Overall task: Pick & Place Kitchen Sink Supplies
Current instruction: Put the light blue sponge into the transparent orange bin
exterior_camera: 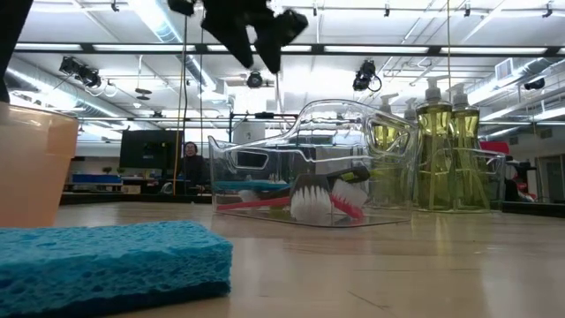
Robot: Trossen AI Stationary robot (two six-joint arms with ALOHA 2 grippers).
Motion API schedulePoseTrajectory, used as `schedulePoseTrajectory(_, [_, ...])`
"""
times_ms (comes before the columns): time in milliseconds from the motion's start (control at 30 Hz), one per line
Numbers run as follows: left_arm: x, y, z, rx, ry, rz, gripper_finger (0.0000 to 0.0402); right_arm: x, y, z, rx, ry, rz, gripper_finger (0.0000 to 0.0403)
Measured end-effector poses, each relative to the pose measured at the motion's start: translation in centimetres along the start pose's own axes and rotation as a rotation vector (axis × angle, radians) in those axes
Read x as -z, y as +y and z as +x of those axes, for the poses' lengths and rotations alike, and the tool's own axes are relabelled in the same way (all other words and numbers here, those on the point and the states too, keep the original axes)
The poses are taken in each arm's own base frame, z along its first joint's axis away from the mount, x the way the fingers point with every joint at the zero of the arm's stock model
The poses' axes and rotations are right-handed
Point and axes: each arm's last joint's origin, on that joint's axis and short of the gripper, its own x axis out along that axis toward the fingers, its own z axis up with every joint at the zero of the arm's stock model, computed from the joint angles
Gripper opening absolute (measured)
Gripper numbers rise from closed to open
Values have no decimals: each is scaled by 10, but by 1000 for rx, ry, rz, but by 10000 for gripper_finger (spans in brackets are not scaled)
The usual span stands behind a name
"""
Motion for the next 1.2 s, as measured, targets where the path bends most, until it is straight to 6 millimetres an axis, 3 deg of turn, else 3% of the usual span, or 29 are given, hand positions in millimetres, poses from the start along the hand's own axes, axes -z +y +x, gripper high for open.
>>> schedulePoseTrajectory(333, [-20,-32,-24,-3,-60,65,195,-2,0,2,-1,-9,0,8])
schedulePoseTrajectory(733, [-48,-70,-23,58,-105,160,195,-2,0,2,-1,-8,0,8])
schedulePoseTrajectory(1200, [-83,-98,-26,2,-284,273,195,-2,0,2,-1,-7,0,8])
